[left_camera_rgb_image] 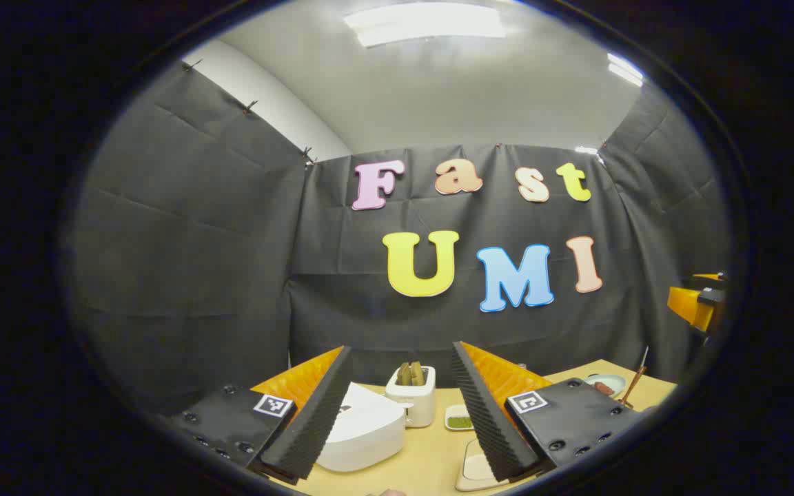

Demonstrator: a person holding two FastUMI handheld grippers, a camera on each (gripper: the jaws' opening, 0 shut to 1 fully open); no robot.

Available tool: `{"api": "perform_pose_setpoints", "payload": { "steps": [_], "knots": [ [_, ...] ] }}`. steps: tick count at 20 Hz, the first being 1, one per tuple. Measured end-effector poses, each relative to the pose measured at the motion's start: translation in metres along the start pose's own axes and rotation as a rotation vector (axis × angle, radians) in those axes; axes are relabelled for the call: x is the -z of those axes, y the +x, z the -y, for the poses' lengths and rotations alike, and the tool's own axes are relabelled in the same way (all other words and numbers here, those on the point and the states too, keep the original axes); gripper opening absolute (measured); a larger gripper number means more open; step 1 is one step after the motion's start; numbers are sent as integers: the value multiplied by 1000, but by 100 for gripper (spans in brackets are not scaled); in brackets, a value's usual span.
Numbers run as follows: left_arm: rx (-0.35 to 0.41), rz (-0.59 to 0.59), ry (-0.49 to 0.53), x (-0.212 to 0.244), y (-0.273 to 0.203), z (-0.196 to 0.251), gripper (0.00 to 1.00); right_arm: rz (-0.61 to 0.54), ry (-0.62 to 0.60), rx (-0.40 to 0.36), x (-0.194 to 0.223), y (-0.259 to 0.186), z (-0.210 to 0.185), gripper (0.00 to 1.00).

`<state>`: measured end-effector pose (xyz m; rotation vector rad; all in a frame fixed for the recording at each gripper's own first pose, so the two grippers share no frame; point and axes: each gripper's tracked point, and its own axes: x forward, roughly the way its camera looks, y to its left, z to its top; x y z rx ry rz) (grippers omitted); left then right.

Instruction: Close the left gripper, press the button to open the rice cooker; take a wooden spoon from the chopstick holder with the right hand, scoop a spoonful of rice and pour it into the rice cooker, then put the wooden spoon back into the chopstick holder.

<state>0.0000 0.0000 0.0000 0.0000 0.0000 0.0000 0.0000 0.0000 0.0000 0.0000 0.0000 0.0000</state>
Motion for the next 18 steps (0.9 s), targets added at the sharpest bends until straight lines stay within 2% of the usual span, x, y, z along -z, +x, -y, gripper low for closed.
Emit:
{"api": "perform_pose_setpoints", "payload": {
  "steps": [2, 5, 6, 7, 11, 12, 13, 18],
  "knots": [
    [3, 18, 11, -6, -2, 1, 100, 18, 10, -6, -4, 1, 0, 96],
    [12, 24, 4, -7, -2, 7, 98, 23, 5, -3, -4, 1, 3, 96],
    [14, 28, 2, -9, -2, 8, 100, 22, 0, -3, -3, 2, 4, 96],
    [15, 32, -4, -10, -3, 6, 98, 19, -7, 1, -1, 2, 5, 96],
    [22, 34, -12, -8, -4, 7, 100, 5, -17, 6, 2, -1, 7, 96],
    [23, 33, -4, -9, -3, 7, 97, 6, -16, 9, 2, -2, 8, 96],
    [24, 32, 5, -7, -1, 8, 100, 5, -13, 10, 3, -2, 8, 96],
    [27, 30, 8, -8, 0, 8, 100, 2, -16, 22, 3, -3, 15, 96]
  ]
}}
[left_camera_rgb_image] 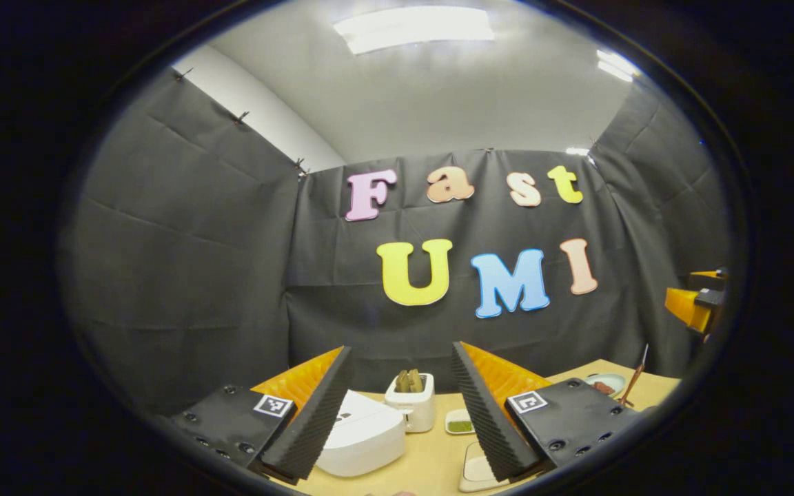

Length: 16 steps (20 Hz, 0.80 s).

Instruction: Close the left gripper, press the button to open the rice cooker; take a wooden spoon from the chopstick holder with the right hand, scoop a spoonful of rice and pour it into the rice cooker, then put the wooden spoon back into the chopstick holder.

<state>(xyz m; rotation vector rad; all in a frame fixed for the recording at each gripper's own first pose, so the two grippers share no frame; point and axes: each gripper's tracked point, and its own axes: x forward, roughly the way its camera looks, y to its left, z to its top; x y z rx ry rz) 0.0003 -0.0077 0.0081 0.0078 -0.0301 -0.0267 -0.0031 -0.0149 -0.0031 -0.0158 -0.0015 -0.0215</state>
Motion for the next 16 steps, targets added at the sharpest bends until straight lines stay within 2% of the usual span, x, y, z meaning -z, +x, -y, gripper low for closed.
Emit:
{"api": "perform_pose_setpoints", "payload": {
  "steps": [1, 6, 8, 10, 11, 14, 15, 16],
  "knots": [
    [1, 3, 0, 0, 0, 0, 98, 0, 0, 1, 0, 0, 1, 96],
    [9, 7, 3, -3, 1, -3, 100, 0, -1, -5, 0, 0, -2, 96],
    [13, 2, 8, -2, 2, -5, 94, -1, -2, -10, 1, 1, -4, 96],
    [34, 4, 1, -3, 2, -3, 74, -2, -8, -10, 1, 1, -5, 96],
    [39, 5, -3, -5, 2, -3, 72, -1, -12, -8, 1, 2, -5, 96],
    [52, 12, -6, -3, 2, -8, 42, 5, -18, -3, -2, 0, -5, 96],
    [70, 10, -3, -3, 3, -6, 42, 4, -19, 2, -1, 0, -5, 96],
    [50, 13, 5, -2, 5, -12, 41, 3, -18, 6, -1, 0, -5, 96]
  ]
}}
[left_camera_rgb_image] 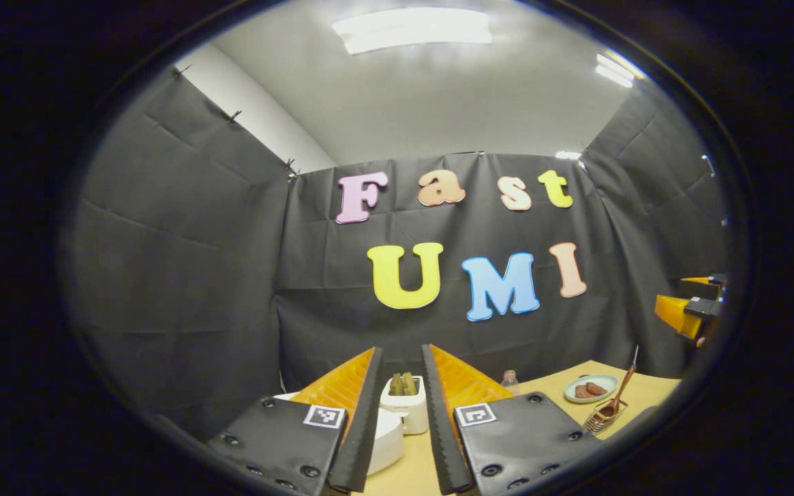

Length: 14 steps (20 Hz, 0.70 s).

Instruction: Close the left gripper, press the button to open the rice cooker; take a wooden spoon from the chopstick holder with the right hand, scoop a spoonful of rice and pour it into the rice cooker, then put the wooden spoon back into the chopstick holder.

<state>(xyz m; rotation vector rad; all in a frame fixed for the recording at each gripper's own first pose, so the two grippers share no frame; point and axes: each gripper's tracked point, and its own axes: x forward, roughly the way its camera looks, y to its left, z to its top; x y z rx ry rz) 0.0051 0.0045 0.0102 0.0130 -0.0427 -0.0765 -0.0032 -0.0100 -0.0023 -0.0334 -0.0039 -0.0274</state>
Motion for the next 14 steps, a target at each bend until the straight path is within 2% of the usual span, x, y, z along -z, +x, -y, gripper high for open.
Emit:
{"api": "perform_pose_setpoints", "payload": {
  "steps": [2, 4, 8, 14],
  "knots": [
    [5, 9, -2, 1, -1, -1, 9, -4, 2, 8, 2, -2, -1, 96],
    [-14, 17, -4, 0, -10, -9, 9, -11, 0, 14, 5, -4, -3, 96],
    [-7, -5, -21, 16, 7, -17, 8, -12, -9, 22, 5, -6, -10, 96],
    [-25, -35, -41, 36, 37, -51, 8, -17, -21, 54, 8, -11, -17, 96]
  ]
}}
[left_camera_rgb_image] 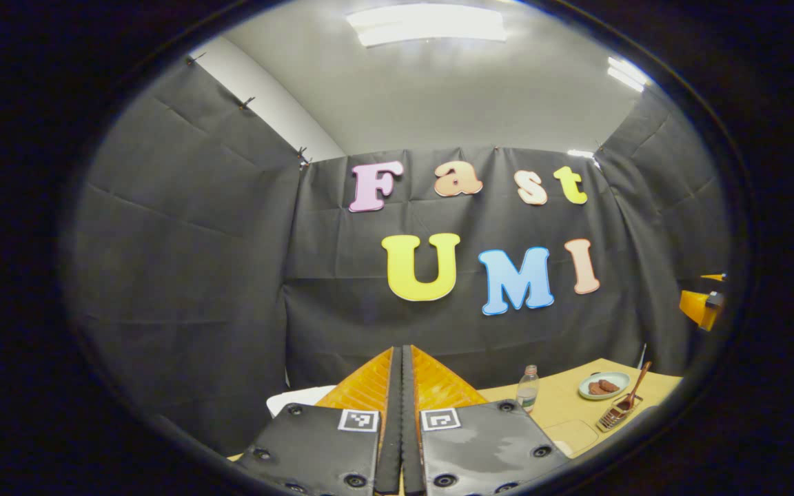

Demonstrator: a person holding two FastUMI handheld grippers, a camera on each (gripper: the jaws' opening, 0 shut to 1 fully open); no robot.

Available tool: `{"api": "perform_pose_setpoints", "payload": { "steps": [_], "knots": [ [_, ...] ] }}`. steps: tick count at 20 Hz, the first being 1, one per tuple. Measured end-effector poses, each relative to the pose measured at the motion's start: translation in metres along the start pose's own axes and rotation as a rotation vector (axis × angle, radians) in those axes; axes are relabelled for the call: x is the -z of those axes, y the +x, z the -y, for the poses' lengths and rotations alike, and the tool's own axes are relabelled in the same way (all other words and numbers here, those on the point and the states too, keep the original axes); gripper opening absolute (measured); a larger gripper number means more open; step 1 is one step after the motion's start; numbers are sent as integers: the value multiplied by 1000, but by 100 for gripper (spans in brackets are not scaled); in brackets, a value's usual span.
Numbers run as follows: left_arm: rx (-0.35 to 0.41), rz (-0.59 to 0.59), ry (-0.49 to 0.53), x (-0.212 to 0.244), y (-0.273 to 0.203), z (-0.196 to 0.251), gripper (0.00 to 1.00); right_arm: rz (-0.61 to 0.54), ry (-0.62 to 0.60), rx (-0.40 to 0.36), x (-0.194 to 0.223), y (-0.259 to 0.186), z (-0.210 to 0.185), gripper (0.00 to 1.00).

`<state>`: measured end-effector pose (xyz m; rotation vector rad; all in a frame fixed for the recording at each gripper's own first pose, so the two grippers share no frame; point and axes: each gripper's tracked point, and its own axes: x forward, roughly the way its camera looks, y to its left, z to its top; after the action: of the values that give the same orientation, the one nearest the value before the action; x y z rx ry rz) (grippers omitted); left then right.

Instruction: Close the left gripper, press the button to open the rice cooker; take a wooden spoon from the chopstick holder with the right hand, scoop a spoonful of rice and pour it into the rice cooker, then put the wooden spoon back into the chopstick holder.

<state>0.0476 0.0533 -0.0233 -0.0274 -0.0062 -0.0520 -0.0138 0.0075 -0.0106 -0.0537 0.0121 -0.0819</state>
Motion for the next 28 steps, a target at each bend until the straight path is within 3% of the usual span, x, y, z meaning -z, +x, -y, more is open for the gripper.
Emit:
{"api": "perform_pose_setpoints", "payload": {
  "steps": [9, 15, 19, 28],
  "knots": [
    [3, -89, -58, 47, 57, -40, 8, -28, -12, 91, 11, -11, 4, 96],
    [39, -203, -52, 111, 96, -49, 8, -55, -32, 131, 19, -17, 3, 96],
    [22, -283, -50, 153, 121, -63, 9, -75, -55, 142, 25, -20, 1, 96],
    [5, -427, -73, 232, 131, -69, 9, -94, -80, 189, 28, -29, 15, 96]
  ]
}}
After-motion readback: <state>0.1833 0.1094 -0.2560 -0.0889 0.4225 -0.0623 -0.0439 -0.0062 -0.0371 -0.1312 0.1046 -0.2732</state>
